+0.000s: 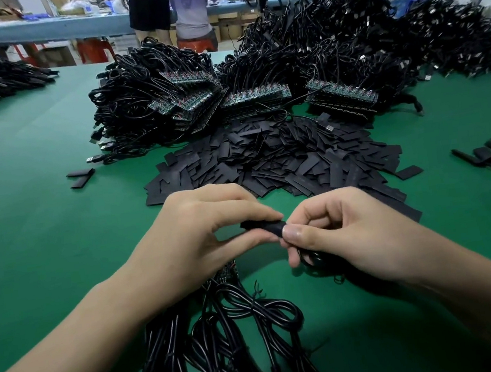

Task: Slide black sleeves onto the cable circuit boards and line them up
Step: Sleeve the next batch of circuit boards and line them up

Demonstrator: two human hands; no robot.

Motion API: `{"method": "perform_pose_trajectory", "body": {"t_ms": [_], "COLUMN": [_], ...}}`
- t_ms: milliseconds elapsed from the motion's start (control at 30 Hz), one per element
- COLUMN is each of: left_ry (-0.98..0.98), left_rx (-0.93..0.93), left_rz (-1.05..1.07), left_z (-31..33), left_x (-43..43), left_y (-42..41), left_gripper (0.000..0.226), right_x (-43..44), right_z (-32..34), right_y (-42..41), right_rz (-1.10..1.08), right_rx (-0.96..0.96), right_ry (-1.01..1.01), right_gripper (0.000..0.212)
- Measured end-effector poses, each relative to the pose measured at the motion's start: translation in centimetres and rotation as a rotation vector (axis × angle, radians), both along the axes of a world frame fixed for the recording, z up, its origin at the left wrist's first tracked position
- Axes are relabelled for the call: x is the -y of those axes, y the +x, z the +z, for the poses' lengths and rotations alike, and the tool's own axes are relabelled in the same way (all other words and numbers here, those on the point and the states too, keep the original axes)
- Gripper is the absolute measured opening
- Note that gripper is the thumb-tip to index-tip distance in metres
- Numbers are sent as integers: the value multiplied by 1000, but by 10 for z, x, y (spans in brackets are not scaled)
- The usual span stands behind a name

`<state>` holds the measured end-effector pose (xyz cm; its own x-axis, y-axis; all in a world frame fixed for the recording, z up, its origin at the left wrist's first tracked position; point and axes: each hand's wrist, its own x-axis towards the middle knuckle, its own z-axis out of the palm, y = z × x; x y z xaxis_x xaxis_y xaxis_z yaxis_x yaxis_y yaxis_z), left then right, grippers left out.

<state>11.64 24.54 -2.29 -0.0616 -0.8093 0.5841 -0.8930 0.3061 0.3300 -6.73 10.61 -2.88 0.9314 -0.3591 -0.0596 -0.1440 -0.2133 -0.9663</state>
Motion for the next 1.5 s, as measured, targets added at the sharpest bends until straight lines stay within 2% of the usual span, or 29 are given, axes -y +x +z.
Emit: {"method": "perform_pose_trajectory", "body": {"t_ms": [267,500,767,967,1100,1300,1500], "left_ry": [-57,-14,-46,-33,-27,-124,-122], "left_rx": [-88,-78,-164,-151,-126,-138,-194], "left_rz": [61,-2,66,84,64,254,256], "left_z": [1,-1,-1,-2,-1,-1,1], "left_x": [-1,1,1,2,3,4,4], "left_y": [3,1,1,1,1,-2,-6], "left_gripper": [18,18,16,17,18,28,43], "right_x": [5,3,0,-6,-8,-12,-22], "right_z": [3,1,6,2,-3,-3,0], "right_y": [-3,-3,-1,0,3,5,4], "right_rz": [-23,-4,-56,-103,-134,-204,-353], "right_rx": [33,18,38,46,78,114,198], "right_ry": [16,66,8,-162,-193,-141,-512], "right_gripper": [17,15,17,14,12,12,18]}}
